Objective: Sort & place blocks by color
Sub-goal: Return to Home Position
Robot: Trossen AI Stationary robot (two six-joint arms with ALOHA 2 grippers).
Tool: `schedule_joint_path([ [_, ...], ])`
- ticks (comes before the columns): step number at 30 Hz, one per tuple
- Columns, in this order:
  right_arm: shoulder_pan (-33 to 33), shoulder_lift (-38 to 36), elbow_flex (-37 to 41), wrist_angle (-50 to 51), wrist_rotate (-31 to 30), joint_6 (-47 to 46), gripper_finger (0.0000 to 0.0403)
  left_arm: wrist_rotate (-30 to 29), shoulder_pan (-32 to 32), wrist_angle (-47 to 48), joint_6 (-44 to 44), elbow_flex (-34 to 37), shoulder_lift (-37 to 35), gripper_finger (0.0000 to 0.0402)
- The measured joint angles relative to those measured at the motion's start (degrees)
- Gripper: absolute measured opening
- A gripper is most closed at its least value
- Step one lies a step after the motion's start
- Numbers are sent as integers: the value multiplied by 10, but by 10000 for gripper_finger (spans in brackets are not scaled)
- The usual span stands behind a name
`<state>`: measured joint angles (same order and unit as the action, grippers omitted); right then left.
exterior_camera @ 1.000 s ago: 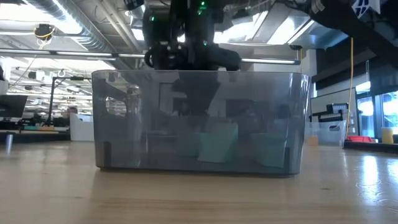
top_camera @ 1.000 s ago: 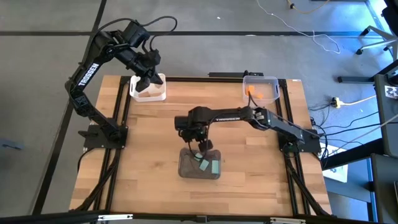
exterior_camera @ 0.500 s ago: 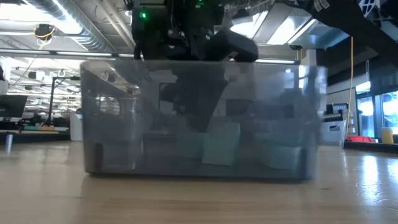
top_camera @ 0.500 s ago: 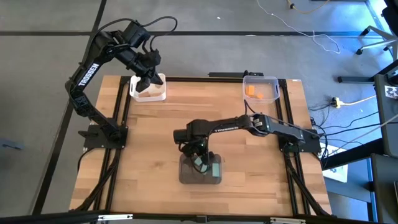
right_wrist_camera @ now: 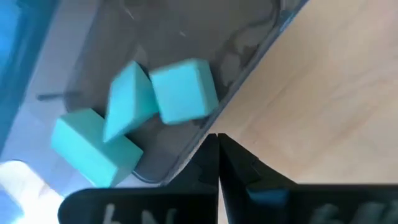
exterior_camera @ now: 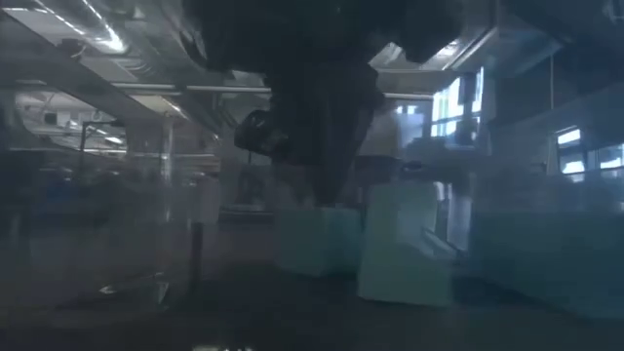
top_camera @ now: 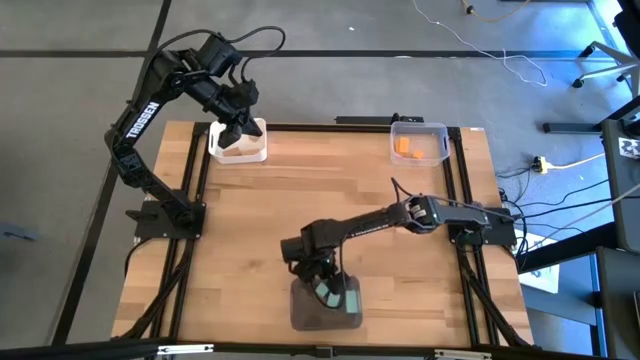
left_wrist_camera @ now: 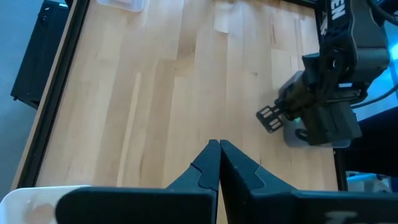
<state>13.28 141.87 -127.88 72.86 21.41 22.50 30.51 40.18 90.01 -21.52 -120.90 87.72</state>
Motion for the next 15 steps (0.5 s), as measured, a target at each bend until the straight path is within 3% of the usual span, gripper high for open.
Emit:
schedule_joint_path([
  [7, -16, -7, 12, 52, -65, 2, 0, -45, -14, 0, -6, 0, -6, 0],
  [15, -62, -67, 0, 120, -67, 30, 0, -55, -14, 0, 32, 0, -66, 0],
])
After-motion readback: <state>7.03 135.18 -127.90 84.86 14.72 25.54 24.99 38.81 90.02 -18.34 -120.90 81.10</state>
